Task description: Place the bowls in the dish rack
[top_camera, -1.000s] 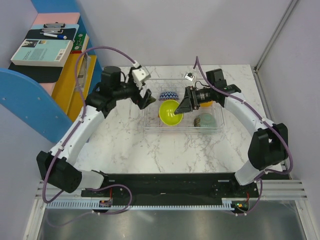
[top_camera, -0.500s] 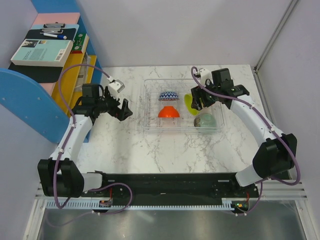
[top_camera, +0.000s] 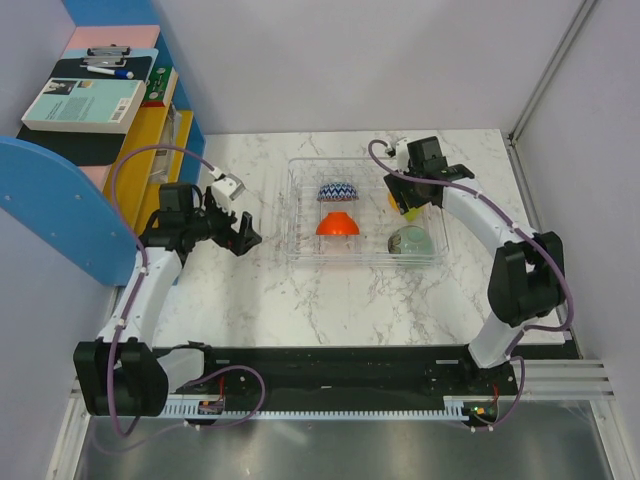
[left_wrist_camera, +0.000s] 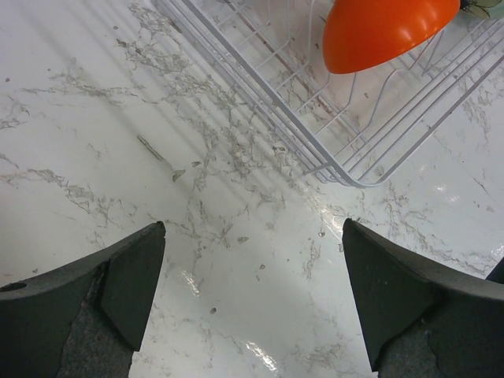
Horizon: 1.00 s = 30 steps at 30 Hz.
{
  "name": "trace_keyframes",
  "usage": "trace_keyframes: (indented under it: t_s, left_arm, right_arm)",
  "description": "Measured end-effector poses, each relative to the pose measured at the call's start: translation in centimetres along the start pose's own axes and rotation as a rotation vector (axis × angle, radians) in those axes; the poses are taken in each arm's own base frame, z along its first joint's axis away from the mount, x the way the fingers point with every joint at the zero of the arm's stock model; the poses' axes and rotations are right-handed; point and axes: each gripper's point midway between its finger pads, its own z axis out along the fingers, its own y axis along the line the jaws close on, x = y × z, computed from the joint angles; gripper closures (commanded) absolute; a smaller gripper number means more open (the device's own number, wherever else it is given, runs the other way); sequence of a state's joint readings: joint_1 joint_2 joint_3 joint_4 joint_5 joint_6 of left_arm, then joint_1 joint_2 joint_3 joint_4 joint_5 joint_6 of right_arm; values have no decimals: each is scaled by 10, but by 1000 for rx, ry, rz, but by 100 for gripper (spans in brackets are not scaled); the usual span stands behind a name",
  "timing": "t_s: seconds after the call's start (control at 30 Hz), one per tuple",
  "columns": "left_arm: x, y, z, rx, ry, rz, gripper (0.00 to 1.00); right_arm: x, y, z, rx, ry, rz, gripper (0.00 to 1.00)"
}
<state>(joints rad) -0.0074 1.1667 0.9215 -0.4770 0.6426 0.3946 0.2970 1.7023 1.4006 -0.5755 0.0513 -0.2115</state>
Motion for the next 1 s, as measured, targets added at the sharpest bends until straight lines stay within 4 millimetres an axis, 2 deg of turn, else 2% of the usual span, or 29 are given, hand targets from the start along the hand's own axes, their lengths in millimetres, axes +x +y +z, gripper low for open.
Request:
trace_keyframes:
  t_s: [0.1,0.37,0.53,0.67,0.83,1.0]
  left_arm:
    - [0,-3,-1,8,-9,5,0]
    - [-1,-4,-1,13,-17,9,0]
    - [2,-5,1,16,-12,4,0]
    - [3,-5,1,19,-11,3,0]
    - [4,1,-1,3,-15,-6,0]
    - [4,4,-3,-8,-18,-10,0]
  right_arm:
    - [7,-6,13,44,39,-8,100]
    - [-1,-8,19,142,33,-80,100]
    - [-10,4,20,207,19,-162,100]
    - [-20,24,21,249,-4,-245,100]
    - [-14,45,30,275,5,-330,100]
    - [-6,42,38,309,40,-358,100]
